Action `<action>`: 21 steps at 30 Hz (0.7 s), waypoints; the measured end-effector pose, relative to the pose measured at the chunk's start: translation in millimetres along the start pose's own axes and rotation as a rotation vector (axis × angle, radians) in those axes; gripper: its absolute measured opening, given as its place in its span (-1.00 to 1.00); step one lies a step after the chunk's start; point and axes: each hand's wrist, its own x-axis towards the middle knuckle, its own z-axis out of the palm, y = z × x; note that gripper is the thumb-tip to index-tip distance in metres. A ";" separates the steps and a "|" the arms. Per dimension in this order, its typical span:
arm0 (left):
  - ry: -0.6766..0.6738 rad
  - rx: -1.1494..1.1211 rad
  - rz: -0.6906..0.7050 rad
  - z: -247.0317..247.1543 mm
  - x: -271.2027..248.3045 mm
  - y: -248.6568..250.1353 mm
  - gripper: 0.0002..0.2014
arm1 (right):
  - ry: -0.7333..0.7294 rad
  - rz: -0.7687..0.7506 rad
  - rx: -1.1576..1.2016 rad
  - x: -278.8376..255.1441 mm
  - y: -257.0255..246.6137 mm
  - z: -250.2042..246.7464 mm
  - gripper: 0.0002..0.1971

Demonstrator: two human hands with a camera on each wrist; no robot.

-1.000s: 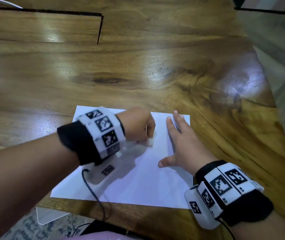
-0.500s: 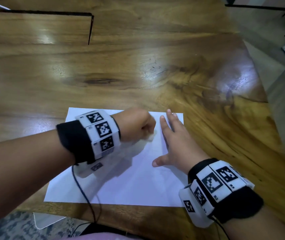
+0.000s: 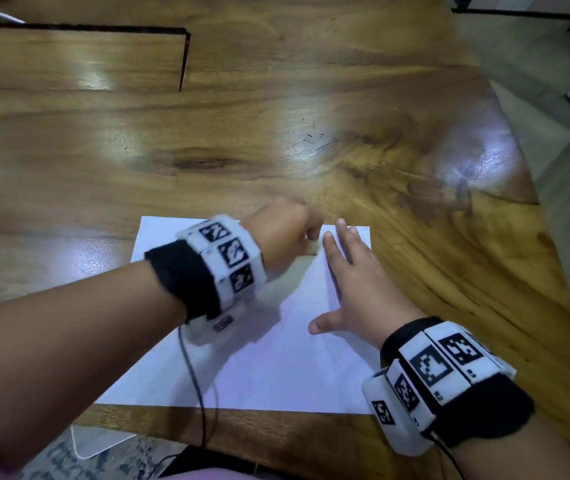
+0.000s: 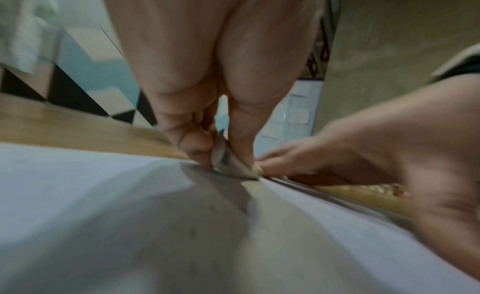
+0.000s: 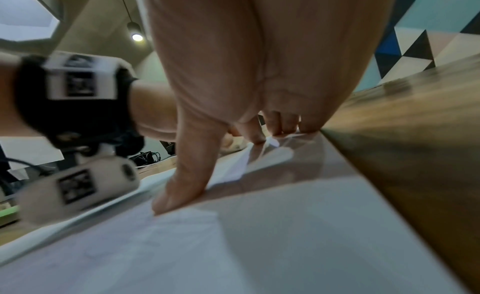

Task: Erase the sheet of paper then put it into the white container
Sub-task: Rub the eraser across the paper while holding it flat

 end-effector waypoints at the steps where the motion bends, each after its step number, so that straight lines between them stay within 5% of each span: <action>1: 0.028 -0.004 -0.022 -1.3 6.2 0.4 -0.91 | 0.001 0.002 -0.002 0.0 0.0 0.0 0.30; 11: -0.168 -0.062 0.073 17.4 -69.8 1.6 -0.89 | -0.012 0.014 0.018 0.3 0.2 1.0 0.31; 19: -0.205 -0.036 -0.007 3.1 -41.7 -1.4 -0.93 | 0.032 0.108 -0.043 -9.7 -4.3 -2.0 0.26; 21: -0.087 -0.069 -0.066 -8.5 -17.1 -2.4 -0.90 | 0.026 0.108 -0.036 -9.9 -4.4 -1.5 0.28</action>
